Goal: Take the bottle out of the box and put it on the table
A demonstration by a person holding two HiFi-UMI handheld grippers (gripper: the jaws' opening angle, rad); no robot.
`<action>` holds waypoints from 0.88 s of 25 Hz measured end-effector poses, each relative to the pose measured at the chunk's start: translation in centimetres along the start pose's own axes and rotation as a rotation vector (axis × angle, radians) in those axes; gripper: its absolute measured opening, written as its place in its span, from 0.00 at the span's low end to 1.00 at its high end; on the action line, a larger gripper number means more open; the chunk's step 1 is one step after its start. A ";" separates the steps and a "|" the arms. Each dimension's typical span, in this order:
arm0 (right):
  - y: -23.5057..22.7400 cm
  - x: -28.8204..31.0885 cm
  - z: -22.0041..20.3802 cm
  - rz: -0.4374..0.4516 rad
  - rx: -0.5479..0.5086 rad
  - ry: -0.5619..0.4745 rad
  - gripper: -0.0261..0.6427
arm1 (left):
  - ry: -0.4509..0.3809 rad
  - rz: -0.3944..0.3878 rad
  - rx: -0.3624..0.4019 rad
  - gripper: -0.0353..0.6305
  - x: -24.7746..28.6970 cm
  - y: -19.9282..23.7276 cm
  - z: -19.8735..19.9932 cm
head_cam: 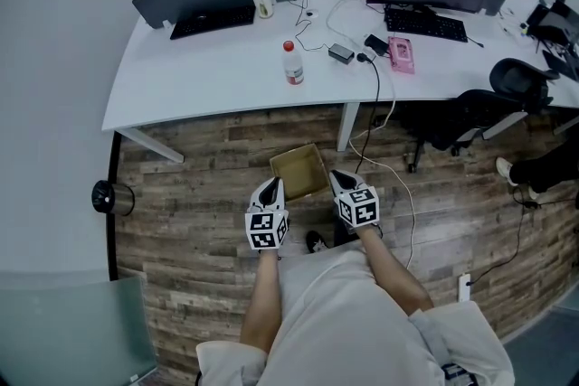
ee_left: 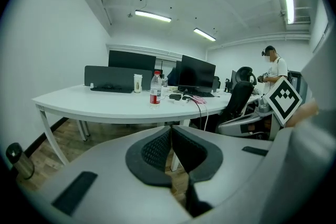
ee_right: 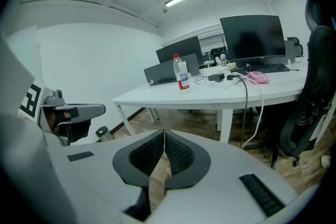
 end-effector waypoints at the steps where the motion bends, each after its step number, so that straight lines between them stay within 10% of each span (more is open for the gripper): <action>1: 0.0 0.0 0.0 0.000 0.000 0.000 0.10 | -0.001 -0.008 0.002 0.08 0.1 -0.1 0.1; 22: 0.3 -0.4 0.3 0.006 -0.019 -0.019 0.10 | -0.008 -0.039 0.022 0.08 0.5 -1.0 0.4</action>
Point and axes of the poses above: the fingertips, and each gripper's own axes: x forward along the fingers, y to its left, z out of its top, the point moved 6 cm from there along -x, backward along the fingers, and after that the axes turned 3 degrees about -z, right-handed, at the moved point
